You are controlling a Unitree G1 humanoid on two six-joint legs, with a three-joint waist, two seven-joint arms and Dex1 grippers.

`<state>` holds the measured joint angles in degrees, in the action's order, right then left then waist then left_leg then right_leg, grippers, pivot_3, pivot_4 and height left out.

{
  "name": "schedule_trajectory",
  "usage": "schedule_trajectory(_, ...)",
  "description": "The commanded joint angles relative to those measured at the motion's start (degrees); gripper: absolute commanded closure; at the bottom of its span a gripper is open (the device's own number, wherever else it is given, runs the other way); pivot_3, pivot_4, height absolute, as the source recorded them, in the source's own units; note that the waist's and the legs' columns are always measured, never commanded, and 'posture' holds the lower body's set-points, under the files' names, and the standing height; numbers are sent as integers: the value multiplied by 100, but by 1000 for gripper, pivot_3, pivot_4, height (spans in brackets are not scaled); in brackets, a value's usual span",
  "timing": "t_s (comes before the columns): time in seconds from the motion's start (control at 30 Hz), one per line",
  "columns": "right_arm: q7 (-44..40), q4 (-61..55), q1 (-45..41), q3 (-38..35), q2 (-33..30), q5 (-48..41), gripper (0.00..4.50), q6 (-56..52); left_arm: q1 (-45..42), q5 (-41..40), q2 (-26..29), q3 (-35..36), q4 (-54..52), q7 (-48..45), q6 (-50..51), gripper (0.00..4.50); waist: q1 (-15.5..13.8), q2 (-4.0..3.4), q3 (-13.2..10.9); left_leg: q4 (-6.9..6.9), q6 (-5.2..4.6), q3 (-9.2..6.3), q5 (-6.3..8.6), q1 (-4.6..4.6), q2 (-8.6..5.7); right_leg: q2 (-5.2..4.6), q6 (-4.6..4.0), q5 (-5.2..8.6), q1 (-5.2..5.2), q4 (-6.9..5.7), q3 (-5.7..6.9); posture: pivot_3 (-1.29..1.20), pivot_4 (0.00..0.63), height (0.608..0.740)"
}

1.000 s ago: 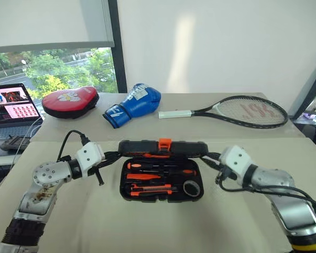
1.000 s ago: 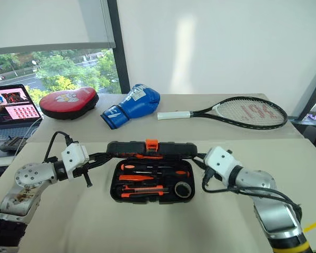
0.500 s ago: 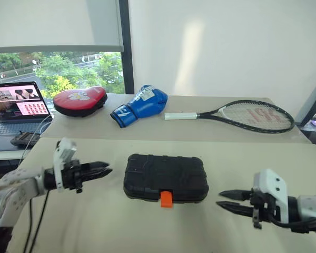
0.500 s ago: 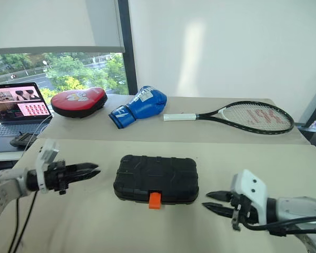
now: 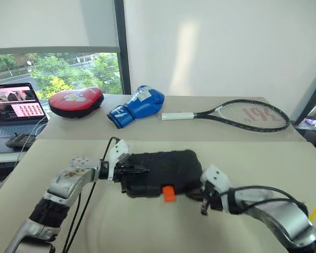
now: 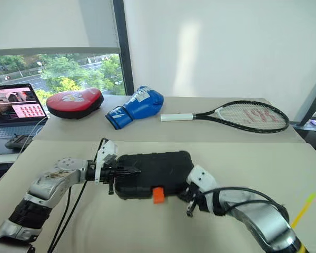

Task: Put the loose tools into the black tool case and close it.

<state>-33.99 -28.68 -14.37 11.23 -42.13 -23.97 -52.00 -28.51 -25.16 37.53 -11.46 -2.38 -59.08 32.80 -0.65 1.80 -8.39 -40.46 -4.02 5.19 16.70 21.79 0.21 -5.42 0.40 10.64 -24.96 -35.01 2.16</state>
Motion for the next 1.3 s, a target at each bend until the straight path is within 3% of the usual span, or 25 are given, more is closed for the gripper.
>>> schedule_trajectory(0.03,381,593,-644,26,134,547,4500,8,161,362,-255,-361,212,284,268,4456,-3,2,5,0,0,0,0,-4,1,0,1,-1,4,0,0,0,150,740)
schedule_trajectory(0.2,235,1317,-1264,309,361,935,4500,419,120,422,-470,-395,70,470,455,4456,2,-1,8,-1,-2,-2,0,-9,3,1,36,-22,9,-1,2,0,150,740)
schedule_trajectory(0.33,-313,660,-1079,-264,362,86,4500,-165,86,416,-517,-375,-96,507,640,4456,-4,-7,11,-1,-2,-4,0,-2,5,2,38,-23,5,-1,5,0,150,740)
schedule_trajectory(0.47,-380,-193,-681,-751,379,-600,3597,-868,103,485,-500,-371,-84,495,644,4500,-12,-14,15,-1,-3,-11,1,10,7,0,39,-23,-2,0,12,0,150,740)
schedule_trajectory(0.63,176,-954,-573,-1478,1043,-1597,1799,-2153,136,508,-471,-363,-112,461,650,4500,-10,-17,24,-1,-7,-20,4,7,9,-4,39,-22,4,2,16,0,150,740)
schedule_trajectory(0.83,869,-1011,-815,-1369,1546,-1675,1799,-3010,102,583,-396,-407,-27,335,561,4500,-10,-25,31,-1,-7,-20,4,9,11,-10,38,-22,-1,1,15,0,150,740)
schedule_trajectory(1.2,1453,-874,-991,-1061,1823,-1431,1799,-3123,129,638,-408,-391,2,343,525,4500,-2,-35,37,2,-8,-19,5,9,6,-6,38,-21,-1,2,15,0,150,740)
schedule_trajectory(1.3,1462,-821,-1031,-960,1780,-1391,2486,-3100,144,655,-436,-387,2,382,507,4500,2,-36,40,2,-8,-19,5,8,7,-5,38,-21,-1,2,15,0,150,740)
